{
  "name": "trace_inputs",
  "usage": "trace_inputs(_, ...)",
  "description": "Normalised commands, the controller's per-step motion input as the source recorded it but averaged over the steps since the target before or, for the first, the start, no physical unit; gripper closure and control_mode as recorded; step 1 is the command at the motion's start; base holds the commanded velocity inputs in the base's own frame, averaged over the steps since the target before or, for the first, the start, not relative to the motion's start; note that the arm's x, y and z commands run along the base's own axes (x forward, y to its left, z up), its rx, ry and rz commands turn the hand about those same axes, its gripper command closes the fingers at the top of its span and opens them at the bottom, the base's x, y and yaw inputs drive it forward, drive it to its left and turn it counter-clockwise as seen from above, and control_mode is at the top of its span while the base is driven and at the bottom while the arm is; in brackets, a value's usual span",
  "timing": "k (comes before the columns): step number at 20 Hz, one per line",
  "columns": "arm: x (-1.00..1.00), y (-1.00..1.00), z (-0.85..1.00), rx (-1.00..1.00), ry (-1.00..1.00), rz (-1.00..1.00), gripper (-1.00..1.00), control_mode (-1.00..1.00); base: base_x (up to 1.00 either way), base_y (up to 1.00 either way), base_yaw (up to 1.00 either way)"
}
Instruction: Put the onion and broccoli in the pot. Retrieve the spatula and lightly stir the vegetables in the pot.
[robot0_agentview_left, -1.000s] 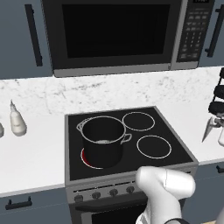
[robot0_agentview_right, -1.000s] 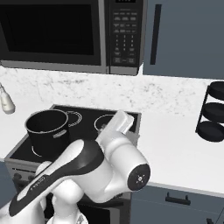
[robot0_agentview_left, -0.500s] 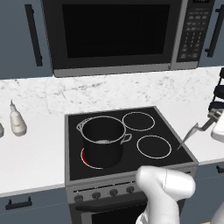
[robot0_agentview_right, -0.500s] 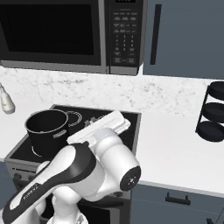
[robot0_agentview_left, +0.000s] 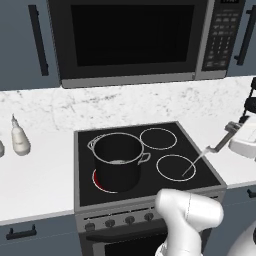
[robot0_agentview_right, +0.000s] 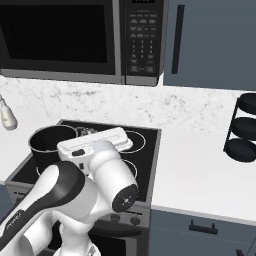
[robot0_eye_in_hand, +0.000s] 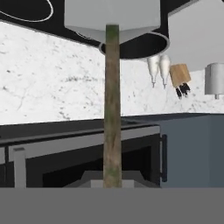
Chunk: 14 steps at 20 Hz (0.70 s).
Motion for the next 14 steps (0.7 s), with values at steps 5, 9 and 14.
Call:
trace_inputs(5,0.00,0.48,0.00,0.02,-0.06,-0.01,1.00,-1.00,0.00,0.00,0.00)
trace_inputs(9,0.03,0.62,0.08,0.00,-0.02,-0.03,1.00,-1.00,0.00,0.00,0.00)
trace_inputs(14,0.01,0.28,0.58,0.03,0.07,0.00,1.00,-1.00,0.00,0.00,0.00)
